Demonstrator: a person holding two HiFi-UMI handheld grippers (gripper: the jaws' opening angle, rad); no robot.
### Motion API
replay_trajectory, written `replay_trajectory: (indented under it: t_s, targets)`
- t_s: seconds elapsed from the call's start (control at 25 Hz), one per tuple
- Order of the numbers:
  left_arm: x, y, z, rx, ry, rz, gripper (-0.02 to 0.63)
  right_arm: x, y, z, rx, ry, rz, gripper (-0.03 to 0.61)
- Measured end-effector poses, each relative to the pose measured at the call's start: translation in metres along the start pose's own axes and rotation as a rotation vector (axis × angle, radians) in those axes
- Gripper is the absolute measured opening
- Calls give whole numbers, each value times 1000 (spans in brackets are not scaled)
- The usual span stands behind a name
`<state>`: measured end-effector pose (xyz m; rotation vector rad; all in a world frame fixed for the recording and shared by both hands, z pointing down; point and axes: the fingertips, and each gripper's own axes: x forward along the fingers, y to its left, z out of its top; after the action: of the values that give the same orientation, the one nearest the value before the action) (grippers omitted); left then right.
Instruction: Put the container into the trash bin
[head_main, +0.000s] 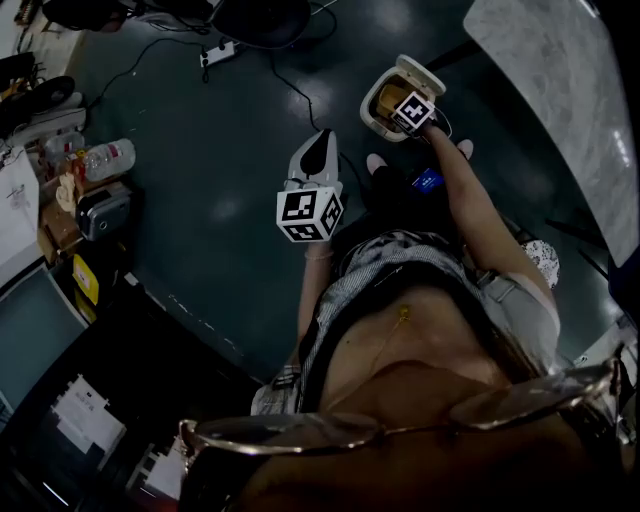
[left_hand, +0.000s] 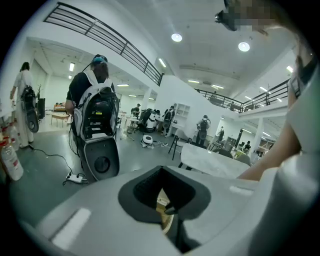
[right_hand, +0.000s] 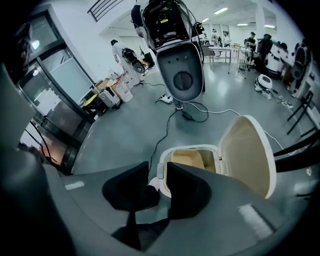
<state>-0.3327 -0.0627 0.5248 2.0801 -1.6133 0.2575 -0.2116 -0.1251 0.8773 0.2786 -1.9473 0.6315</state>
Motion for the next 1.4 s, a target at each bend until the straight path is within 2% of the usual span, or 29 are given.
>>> replay_trajectory:
  t_s: [0.12,0.32,0.52,0.76,1.0,1.2,1.4]
  targets:
    - [1,-4,-1,-2,0,-10,2,-1,-2,-4,1,6,-6,125]
    - [4,-13,-3,7,-1,-39,1,-3,8,-9,-13,11,26,26]
    - [9,-24,-4,22,-1,-64,1,-16,17,-5,-40,-10,58,26]
    - [12,-34,-6,40,2,-86,2,-31,27,-2,-93,-26,56,26]
    - [16,-47,-2,60,2,-118,2,-72,49,29,-126,-156,88,26]
    - [18,-55,3,76,-5,-145,2,-125,66,56,-201,-265,62,26]
    - [25,-64,8,91,-10,-173,2,-181,75,71,-207,-389,21,26]
